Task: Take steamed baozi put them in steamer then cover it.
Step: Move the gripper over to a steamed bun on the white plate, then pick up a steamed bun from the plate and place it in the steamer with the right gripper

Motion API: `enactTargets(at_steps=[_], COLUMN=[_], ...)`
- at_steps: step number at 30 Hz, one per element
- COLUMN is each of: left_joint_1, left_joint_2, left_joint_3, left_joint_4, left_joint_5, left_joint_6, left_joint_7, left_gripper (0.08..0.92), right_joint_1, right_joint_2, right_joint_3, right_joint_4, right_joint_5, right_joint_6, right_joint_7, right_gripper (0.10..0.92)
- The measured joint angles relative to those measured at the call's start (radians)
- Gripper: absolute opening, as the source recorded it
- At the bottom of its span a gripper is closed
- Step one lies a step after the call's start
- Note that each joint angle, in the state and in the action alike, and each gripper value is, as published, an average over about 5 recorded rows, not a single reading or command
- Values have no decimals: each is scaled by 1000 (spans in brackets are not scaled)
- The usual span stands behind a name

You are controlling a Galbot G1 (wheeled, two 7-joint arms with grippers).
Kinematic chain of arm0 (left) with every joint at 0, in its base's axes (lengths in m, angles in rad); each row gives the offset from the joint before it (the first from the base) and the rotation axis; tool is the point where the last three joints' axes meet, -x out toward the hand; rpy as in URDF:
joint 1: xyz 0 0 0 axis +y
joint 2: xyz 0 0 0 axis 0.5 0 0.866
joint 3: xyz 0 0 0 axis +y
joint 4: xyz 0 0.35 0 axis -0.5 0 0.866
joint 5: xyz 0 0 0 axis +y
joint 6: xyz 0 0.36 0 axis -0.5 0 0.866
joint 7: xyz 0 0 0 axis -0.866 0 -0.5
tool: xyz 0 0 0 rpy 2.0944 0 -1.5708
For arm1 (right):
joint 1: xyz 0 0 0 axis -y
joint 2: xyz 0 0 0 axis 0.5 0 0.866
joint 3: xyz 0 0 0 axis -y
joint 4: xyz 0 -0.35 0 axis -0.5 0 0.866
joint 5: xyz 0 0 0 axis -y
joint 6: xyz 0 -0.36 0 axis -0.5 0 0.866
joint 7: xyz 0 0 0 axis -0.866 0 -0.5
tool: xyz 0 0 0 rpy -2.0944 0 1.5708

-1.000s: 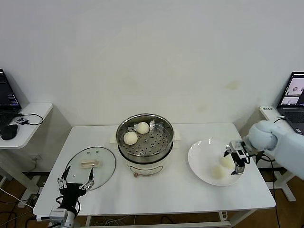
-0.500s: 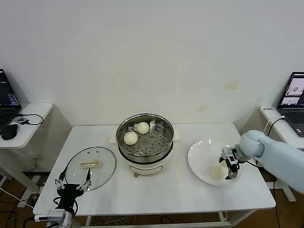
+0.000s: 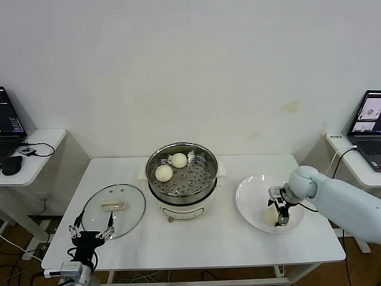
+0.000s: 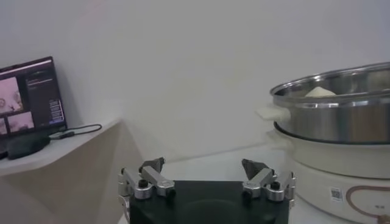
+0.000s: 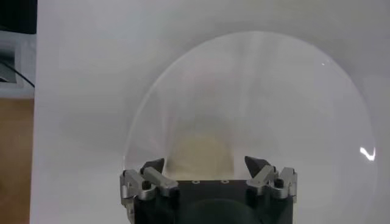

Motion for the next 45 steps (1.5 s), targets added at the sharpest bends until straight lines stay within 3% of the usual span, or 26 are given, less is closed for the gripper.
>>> enactTargets(at_steps=[12, 32, 45], left_joint_1=[0, -2, -1], left_joint_2=[-5, 11, 8], left_joint_3=[1, -7, -6], left_joint_4=[-2, -28, -33], left_joint_5=[1, -8, -8], left_joint_6=[0, 7, 5], left_joint_7=[0, 1, 1], left_gripper=[823, 823, 823], right_joint_1=[19, 278, 595], right_joint_2=[4, -10, 155], right_joint_3=[-7, -131, -267], right_joint_4=[-1, 79, 35], right_joint_5=[10, 150, 307], right_joint_6=[-5, -22, -25], right_joint_7=[-9, -33, -25], right_gripper=[590, 585, 593])
